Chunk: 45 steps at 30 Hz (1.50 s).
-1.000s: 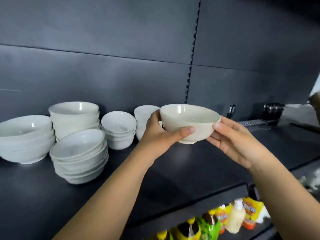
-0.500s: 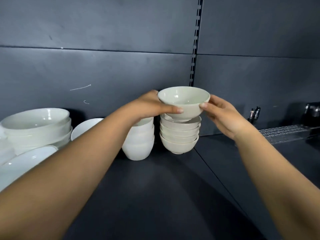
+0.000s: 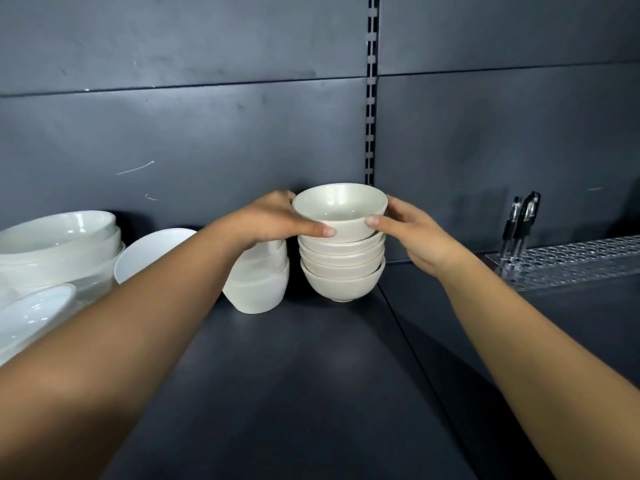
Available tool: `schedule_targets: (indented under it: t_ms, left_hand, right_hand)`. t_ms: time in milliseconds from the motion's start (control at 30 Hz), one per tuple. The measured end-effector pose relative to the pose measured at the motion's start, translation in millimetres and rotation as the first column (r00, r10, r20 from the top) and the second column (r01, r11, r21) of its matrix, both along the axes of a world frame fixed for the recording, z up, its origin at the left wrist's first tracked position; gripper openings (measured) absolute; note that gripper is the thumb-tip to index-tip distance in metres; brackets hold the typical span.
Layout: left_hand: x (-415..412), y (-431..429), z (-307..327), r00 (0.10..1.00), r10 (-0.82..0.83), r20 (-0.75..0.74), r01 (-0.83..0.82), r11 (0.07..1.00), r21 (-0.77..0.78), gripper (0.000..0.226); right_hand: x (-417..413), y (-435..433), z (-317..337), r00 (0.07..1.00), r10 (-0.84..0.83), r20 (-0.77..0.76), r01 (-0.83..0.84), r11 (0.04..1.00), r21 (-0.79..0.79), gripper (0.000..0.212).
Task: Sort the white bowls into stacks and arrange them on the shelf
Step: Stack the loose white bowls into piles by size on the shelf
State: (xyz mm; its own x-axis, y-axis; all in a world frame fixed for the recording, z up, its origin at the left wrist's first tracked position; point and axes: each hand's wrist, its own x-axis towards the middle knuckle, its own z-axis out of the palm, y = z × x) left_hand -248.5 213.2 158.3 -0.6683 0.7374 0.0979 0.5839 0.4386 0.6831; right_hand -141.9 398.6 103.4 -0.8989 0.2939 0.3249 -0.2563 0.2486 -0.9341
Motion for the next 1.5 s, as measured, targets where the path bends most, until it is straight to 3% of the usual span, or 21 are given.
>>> schedule_targets:
  t_ms: [100, 233, 300, 367, 433, 567, 767, 867, 933, 1033, 1133, 1200, 1367, 1500]
  left_hand:
    - [-1, 2, -4, 0.999, 0.051, -0.011, -0.051, 0.998, -0.028, 0.066]
    - [-1, 5, -8, 0.998, 0.048, -0.031, -0.049, 0.998, -0.049, 0.048]
    - [0, 6, -12, 0.994, 0.064, -0.088, -0.072, 0.993, -0.090, 0.068]
    - [5, 8, -16, 0.968, 0.074, -0.241, -0.101, 0.990, -0.103, 0.084]
    - [15, 12, -19, 0.924, 0.017, -0.382, -0.051, 0.996, -0.077, 0.077]
    - [26, 23, -23, 0.842, -0.107, -0.528, -0.001, 0.980, -0.200, 0.037]
    - [29, 27, -28, 0.722, -0.141, -0.677, -0.086, 0.953, -0.290, 0.046]
    - [29, 27, -30, 0.702, -0.130, -0.700, -0.100, 0.955, -0.278, 0.044]
    - [29, 25, -33, 0.703, -0.119, -0.701, -0.108, 0.957, -0.271, 0.056]
    - [30, 14, -42, 0.741, -0.057, -0.669, -0.048, 0.989, -0.138, 0.067]
    - [37, -9, -48, 0.770, -0.008, -0.638, 0.046, 0.998, 0.043, 0.061]
    - [43, -32, -53, 0.765, 0.002, -0.644, 0.107, 0.986, 0.129, 0.055]
    - [65, -105, -62, 0.773, 0.081, -0.630, 0.093, 0.967, 0.239, 0.039]
    - [93, -194, -84, 0.775, 0.105, -0.624, 0.043, 0.975, 0.217, 0.042]
  right_hand:
    - [-1, 0, -2, 0.999, 0.048, 0.000, -0.048, 0.998, -0.027, 0.035]
    - [-2, 2, -6, 0.998, 0.063, 0.010, -0.063, 0.997, -0.047, 0.035]
    - [-2, 2, -7, 0.998, 0.063, -0.003, -0.063, 0.997, -0.053, 0.039]
    - [-2, 0, -9, 0.998, 0.057, -0.015, -0.058, 0.997, -0.058, 0.040]
    - [-2, -2, -11, 0.999, 0.038, -0.010, -0.039, 0.996, -0.076, 0.040]
    - [1, -7, -12, 0.999, 0.009, 0.049, -0.005, 0.996, -0.085, 0.039]
    - [10, -18, -8, 0.982, -0.078, 0.174, 0.096, 0.990, -0.099, 0.036]
    - [16, -28, -11, 0.966, -0.102, 0.238, 0.141, 0.979, -0.150, 0.034]
    - [19, -36, -15, 0.952, -0.144, 0.269, 0.193, 0.967, -0.166, 0.032]
    - [26, -49, -20, 0.926, -0.254, 0.280, 0.289, 0.953, -0.094, 0.034]
    - [36, -64, -20, 0.891, -0.370, 0.265, 0.385, 0.923, -0.007, 0.047]
    - [43, -78, -23, 0.876, -0.416, 0.245, 0.407, 0.909, 0.086, 0.045]
    - [60, -142, -25, 0.887, -0.420, 0.193, 0.317, 0.856, 0.408, 0.027]
    - [69, -207, -32, 0.923, -0.363, 0.126, 0.185, 0.708, 0.682, 0.033]
